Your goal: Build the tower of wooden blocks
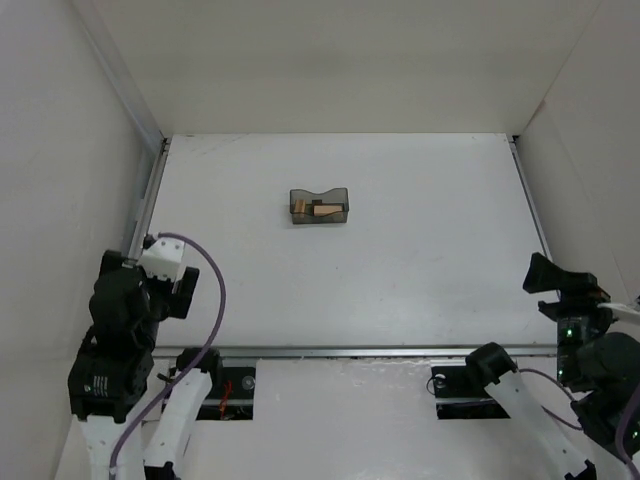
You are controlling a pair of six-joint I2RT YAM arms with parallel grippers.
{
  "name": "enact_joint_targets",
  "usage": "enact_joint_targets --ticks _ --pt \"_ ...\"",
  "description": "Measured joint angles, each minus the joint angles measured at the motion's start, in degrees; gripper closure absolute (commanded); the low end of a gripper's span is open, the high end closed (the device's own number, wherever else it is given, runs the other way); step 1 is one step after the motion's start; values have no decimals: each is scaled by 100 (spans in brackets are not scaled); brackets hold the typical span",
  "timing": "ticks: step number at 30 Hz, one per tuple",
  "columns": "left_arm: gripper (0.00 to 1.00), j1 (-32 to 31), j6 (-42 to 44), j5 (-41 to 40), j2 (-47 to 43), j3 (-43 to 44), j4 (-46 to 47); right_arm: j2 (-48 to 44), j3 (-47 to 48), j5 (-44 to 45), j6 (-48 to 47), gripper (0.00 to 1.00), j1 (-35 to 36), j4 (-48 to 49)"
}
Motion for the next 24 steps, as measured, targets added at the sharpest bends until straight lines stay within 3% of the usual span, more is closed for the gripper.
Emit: enact_joint_targets --ticks 4,7,10,13,16,19,24 --pt "0 0 673 426 1156 824 463 1670 1021 -111 -125 0 -2 177" --pt "0 4 914 946 2638 1991 507 4015 2393 -678 -531 0 2 192" --pt "7 -87 881 1587 4459 3595 621 6485 4068 -1222 -981 0 2 44" --pt "14 -439 824 1954 6249 5016 675 8275 4636 -1558 -1410 0 7 52" --pt "18 -820 820 2186 7827 5853 732 9193 4304 -1880 -1716 0 -48 37" --pt "19 -1091 863 2369 9007 5978 866 9560 4024 -2645 -1847 0 -221 122" --pt "17 -1373 1285 2535 9626 5392 1292 9591 4000 -3499 -1952 2 -415 479"
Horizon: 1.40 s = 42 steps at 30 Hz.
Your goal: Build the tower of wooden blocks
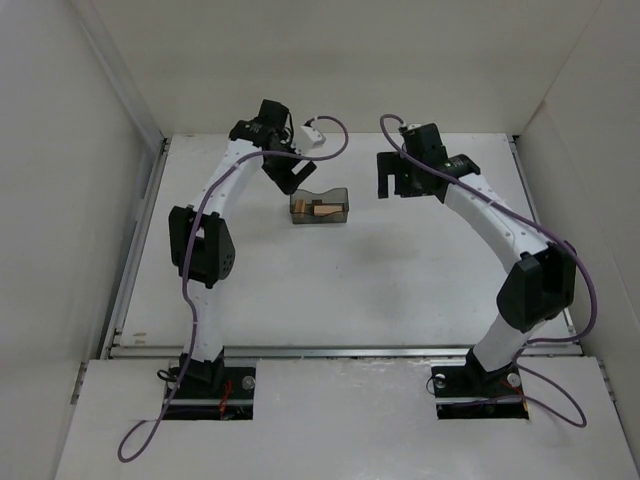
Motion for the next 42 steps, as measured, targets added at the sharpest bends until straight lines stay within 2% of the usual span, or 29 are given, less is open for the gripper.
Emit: enact_joint_targets --ticks 7,9,16,20,21,24,25,28,29,30,31,37,42 --pt "18 -146 527 348 210 33 605 -162 -457 -455 -153 2 7 299" --pt "23 -166 579 396 461 153 782 -227 -501 -505 -175 2 4 302" --pt "27 -260 1058 153 1217 131 1060 -424 -555 -544 -254 2 4 518" --pt "44 -286 1366 90 1228 13 1123 -509 -568 -544 -254 2 4 632" --pt "58 -286 1427 85 1228 13 1163 -525 -568 -546 -251 2 4 640" --pt "79 -280 1552 46 1228 13 1224 -529 -568 -533 -251 2 4 691" --pt "89 -280 1598 7 1228 11 1239 -529 -568 -514 -251 2 4 715" --pt "89 -280 1764 -83 1228 -24 1252 -531 -568 -363 -251 2 4 761" --pt "91 -280 1823 -109 1228 -42 1261 -533 -570 -289 -251 2 4 761" --pt "99 -280 1880 -127 1226 -79 1279 -549 -581 -212 -254 2 4 765" --pt "100 -282 1943 -170 1220 -114 1314 -588 -629 -136 -249 2 4 800" --pt "100 -306 2046 -229 1185 -197 1464 -1001 -940 48 -164 2 -7 909" --pt "100 -376 1668 -592 1049 -474 1810 -1137 -940 149 39 2 -7 964"
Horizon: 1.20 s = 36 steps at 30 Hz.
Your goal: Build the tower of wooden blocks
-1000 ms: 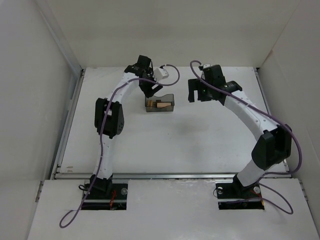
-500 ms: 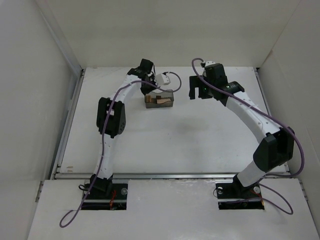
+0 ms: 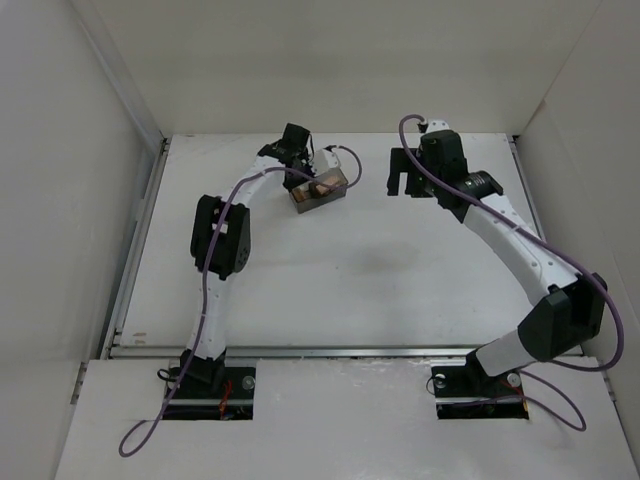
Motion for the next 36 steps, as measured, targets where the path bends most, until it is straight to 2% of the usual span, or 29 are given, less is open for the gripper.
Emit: enact_joint_targets --ticks 3,7,14,16,17,18,19,20,21,23,24,25,29,36 --pt "100 -157 -214 -726 -354 -726 673 -140 -79 92 203 2 0 59" --pt "100 -551 -186 -2072 -809 -1569 1814 -579 -343 232 455 2 0 105" --pt "100 -1281 612 -3974 -1279 -3464 4374 -1552 -1084 474 713 2 0 262" --pt "100 -1488 702 -4325 -1300 -3845 4658 -1746 -1231 525 739 2 0 295" --pt "94 -1598 680 -4439 -1300 -3950 4675 -1834 -1298 542 743 1 0 310" --pt "89 -1705 625 -4527 -1300 -4013 4634 -1912 -1351 566 745 1 0 315" --pt "77 -1777 562 -4583 -1322 -4030 4540 -1982 -1392 588 741 1 0 334" --pt "64 -1869 431 -4594 -1355 -4033 4409 -2035 -1419 605 730 1 0 341" --pt "44 -1945 289 -4588 -1403 -4015 4212 -2081 -1429 625 710 1 0 352" --pt "24 -2052 -39 -4529 -1519 -3877 3689 -2142 -1432 636 684 1 0 380" --pt "18 -2063 -208 -4472 -1565 -3746 3418 -2162 -1432 636 671 1 0 398" --pt "6 -2052 -463 -4398 -1598 -3508 3010 -2175 -1432 629 651 1 0 411" --pt "0 -1794 -1362 -3692 -1703 -2210 1578 -2124 -1434 507 570 1 0 538" --pt "0 -844 -2422 -2354 -1757 -317 437 -1366 -1342 -409 227 1 -2 1014"
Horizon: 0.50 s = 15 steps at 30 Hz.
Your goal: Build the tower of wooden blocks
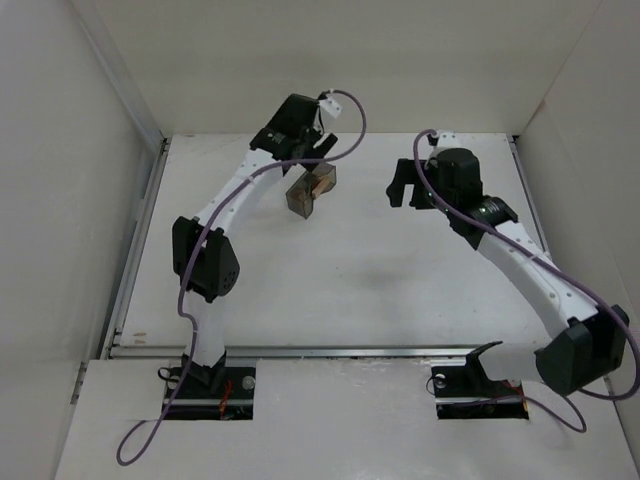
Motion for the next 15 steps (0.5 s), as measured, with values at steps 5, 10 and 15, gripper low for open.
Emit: enact_joint_targets --ticks 5,10,15 --pt "2 671 -466 1209 719 752 -195 868 203 -772 -199 1 2 133" --pt "2 1064 -684 2461 1482 754 -503 1368 225 -1480 -245 1 2 258" --pt "3 1176 -723 3390 1683 1001 -804 1764 271 -1937 -245 1 0 297"
